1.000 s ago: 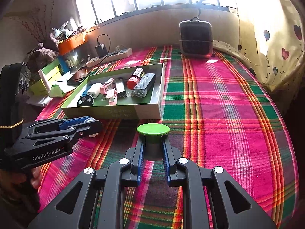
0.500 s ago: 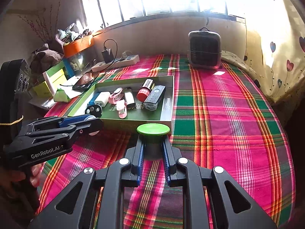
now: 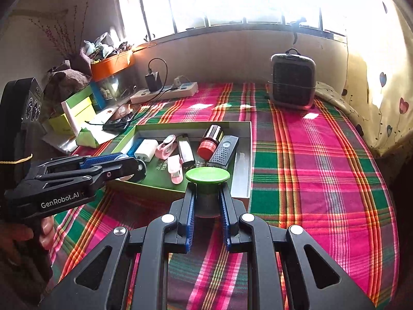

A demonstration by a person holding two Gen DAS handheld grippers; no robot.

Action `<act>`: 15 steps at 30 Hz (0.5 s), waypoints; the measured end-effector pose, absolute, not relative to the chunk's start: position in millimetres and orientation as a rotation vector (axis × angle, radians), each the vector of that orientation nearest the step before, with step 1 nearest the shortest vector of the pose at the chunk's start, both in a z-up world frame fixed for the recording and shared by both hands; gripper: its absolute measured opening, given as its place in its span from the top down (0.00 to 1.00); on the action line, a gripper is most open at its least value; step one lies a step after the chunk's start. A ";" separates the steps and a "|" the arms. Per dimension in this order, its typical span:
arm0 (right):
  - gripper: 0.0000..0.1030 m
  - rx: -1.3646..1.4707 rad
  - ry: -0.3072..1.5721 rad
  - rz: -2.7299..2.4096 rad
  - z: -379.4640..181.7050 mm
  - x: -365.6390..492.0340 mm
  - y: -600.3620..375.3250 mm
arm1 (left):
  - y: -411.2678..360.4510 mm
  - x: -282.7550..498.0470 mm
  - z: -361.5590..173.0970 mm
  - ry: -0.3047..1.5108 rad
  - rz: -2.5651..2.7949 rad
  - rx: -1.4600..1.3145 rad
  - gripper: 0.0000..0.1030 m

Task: Organize rigid objects
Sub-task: 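Carry the white lid and green stand over the green box with both tools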

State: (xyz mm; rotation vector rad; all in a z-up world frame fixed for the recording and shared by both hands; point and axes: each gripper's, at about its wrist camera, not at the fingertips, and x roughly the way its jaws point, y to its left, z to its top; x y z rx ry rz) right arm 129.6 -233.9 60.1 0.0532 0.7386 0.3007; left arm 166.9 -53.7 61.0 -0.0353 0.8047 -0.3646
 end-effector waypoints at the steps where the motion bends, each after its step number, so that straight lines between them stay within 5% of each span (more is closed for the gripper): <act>1: 0.82 0.049 0.736 0.302 60.6 132.4 -232.1 | -52.4 169.4 60.8 0.807 -0.362 -0.038 0.73; 15: 0.82 0.026 0.764 0.323 53.8 173.6 -215.3 | -38.5 207.2 55.7 0.824 -0.348 -0.058 0.73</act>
